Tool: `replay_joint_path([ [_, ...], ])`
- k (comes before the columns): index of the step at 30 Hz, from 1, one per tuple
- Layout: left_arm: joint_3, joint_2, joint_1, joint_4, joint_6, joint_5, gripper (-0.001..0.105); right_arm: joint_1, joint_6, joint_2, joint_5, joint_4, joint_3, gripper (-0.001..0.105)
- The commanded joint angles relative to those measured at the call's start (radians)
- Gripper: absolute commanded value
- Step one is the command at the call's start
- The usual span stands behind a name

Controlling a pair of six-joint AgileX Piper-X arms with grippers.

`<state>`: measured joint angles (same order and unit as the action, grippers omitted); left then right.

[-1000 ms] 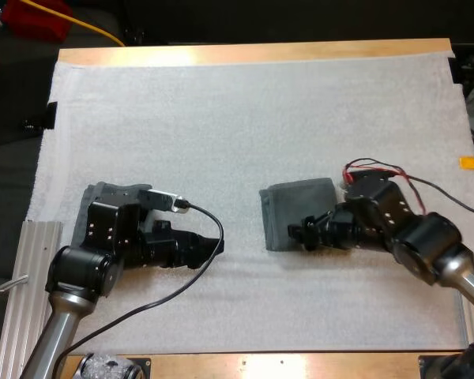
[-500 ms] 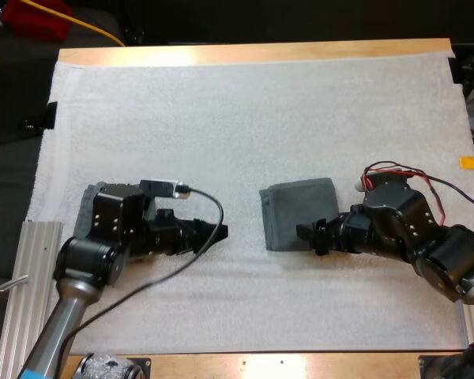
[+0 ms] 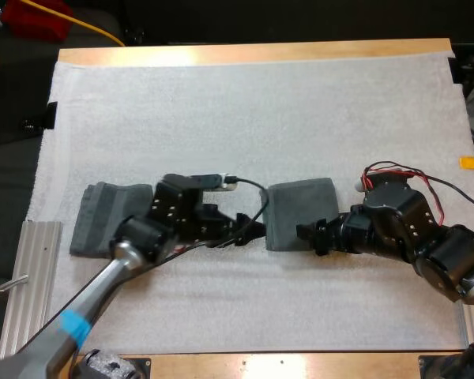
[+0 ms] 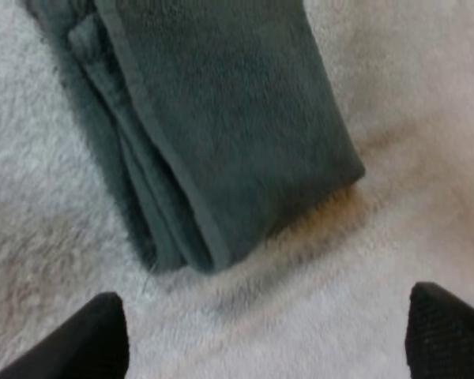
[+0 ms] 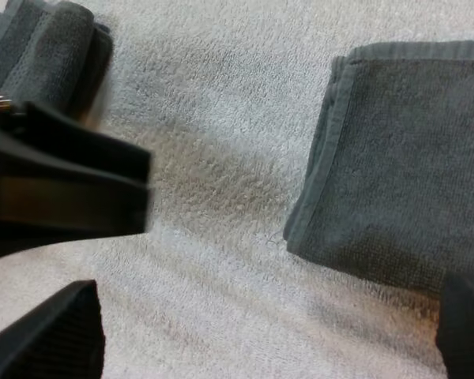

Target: Pick towel from pile, fold and stack

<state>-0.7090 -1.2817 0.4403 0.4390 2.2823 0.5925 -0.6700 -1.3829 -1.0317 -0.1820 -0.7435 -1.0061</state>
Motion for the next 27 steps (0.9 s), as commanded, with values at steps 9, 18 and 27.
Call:
replay_joint_path([
  [9, -0.007, -0.182, 0.018, -0.217, 0.165, -0.021, 0.07, 0.002, -0.008, 0.007, 0.007, -0.002, -0.003, 0.082],
  [18, -0.048, -0.342, 0.018, -0.284, 0.21, -0.001, 0.07, 0.002, -0.008, 0.007, 0.007, -0.037, -0.003, 0.082],
  [27, -0.136, -0.457, 0.019, -0.276, 0.215, 0.085, 0.07, 0.002, -0.01, 0.007, 0.007, -0.046, -0.003, 0.082],
])
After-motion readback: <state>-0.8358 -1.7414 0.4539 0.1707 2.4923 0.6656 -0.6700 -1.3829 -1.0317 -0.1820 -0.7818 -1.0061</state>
